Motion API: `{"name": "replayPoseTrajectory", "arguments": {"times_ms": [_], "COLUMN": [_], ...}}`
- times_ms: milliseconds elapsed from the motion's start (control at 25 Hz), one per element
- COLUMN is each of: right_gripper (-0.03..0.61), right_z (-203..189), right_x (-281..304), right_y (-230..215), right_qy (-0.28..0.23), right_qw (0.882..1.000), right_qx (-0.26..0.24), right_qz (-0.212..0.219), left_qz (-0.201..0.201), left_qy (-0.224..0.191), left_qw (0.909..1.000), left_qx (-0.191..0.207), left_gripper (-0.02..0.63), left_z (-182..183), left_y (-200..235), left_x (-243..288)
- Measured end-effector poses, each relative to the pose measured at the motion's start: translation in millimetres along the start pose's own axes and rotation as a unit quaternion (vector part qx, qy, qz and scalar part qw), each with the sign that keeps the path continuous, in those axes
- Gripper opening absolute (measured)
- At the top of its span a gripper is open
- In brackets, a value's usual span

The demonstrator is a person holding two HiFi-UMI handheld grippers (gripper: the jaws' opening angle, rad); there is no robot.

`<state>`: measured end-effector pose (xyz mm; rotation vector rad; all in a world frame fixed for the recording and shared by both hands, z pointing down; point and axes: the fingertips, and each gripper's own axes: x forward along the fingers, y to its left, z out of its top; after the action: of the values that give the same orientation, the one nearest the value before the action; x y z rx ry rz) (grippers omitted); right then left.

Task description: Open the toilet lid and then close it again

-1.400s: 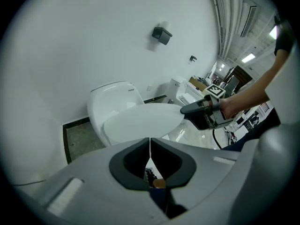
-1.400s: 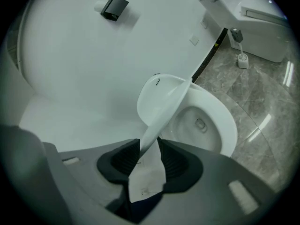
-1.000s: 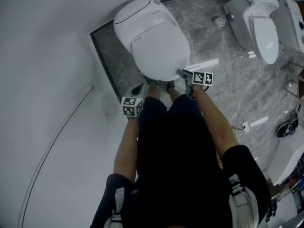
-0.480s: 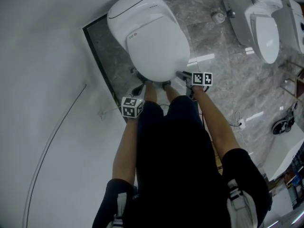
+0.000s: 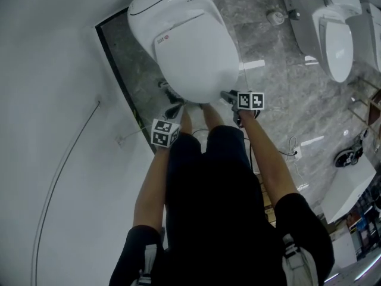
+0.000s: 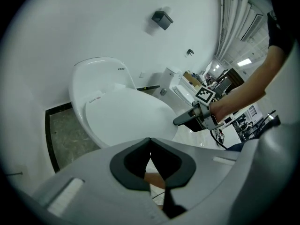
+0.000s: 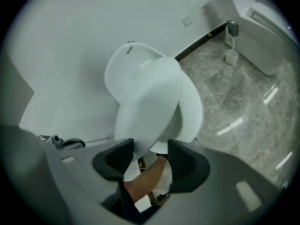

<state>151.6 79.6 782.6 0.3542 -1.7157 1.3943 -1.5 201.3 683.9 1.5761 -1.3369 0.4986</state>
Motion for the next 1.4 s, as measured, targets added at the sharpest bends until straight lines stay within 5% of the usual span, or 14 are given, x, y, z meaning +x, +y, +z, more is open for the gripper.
{"name": "replayPoseTrajectory", "arguments": {"times_ms": [200, 640, 1400], "right_gripper": [0.283, 0.295, 0.304], "right_z": [-6, -11, -25], "right_x": [19, 47, 103], "right_y": [-24, -55, -117], "right_qy": [0.018, 0.05, 0.038], "right_qw": [0.999, 0.996, 0.994], "right_qx": [-0.006, -0.051, -0.013], "right_qz": [-0.028, -0.048, -0.098], "left_qz": [-0.015, -0.048, -0.069], "left_qy": [0.018, 0.028, 0.066], "left_qw": [0.9996, 0.9974, 0.9943], "left_qx": [0.017, 0.045, 0.046], "left_gripper": [0.011, 0.011, 0.011], "left_z": [-8, -7, -74], "left_y": [8, 9, 43], "left_x": [22, 69, 106]}}
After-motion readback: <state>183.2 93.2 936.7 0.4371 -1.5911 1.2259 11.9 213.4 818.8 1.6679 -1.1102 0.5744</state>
